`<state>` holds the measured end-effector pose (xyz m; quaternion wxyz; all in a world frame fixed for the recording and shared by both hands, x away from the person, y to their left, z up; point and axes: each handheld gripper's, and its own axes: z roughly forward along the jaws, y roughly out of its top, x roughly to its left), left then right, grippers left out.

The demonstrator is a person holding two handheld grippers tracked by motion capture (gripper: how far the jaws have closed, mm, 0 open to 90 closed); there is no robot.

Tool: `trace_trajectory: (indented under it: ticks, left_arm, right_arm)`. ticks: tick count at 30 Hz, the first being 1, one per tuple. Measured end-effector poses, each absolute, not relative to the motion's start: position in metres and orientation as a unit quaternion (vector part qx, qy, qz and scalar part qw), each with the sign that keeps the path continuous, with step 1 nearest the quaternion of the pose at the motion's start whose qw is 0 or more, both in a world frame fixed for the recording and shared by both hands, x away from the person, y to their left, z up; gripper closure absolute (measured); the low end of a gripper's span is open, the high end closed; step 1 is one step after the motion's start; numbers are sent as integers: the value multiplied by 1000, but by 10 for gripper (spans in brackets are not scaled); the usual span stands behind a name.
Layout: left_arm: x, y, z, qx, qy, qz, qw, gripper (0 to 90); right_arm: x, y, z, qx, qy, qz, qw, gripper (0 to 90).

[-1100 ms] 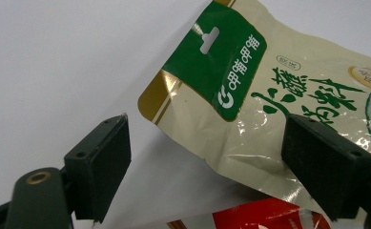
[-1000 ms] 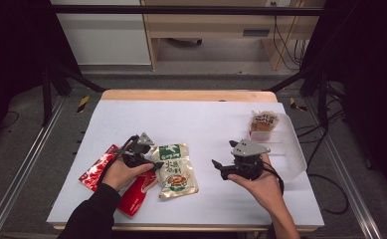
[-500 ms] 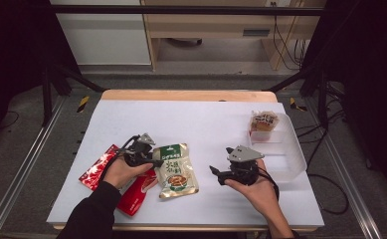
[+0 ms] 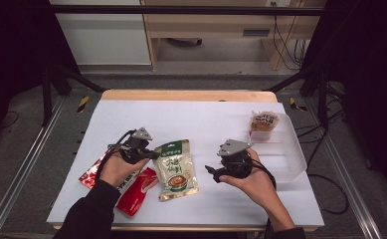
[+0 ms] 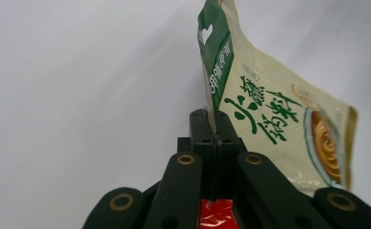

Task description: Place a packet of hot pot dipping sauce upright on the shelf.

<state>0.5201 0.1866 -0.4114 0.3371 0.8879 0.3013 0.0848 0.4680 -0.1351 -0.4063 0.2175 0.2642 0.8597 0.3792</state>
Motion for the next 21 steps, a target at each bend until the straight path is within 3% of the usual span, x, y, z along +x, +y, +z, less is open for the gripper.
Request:
trace_trajectory:
  ticks: [9,21]
  left_arm:
    - [497,172,-368,895,241,105,359,900]
    - [477,164,-344,898,192,103,382,900]
  right_arm:
    - [473,-126,-385,246,872,368,211,208]
    - [478,-130,-364,244,874,363,213,230]
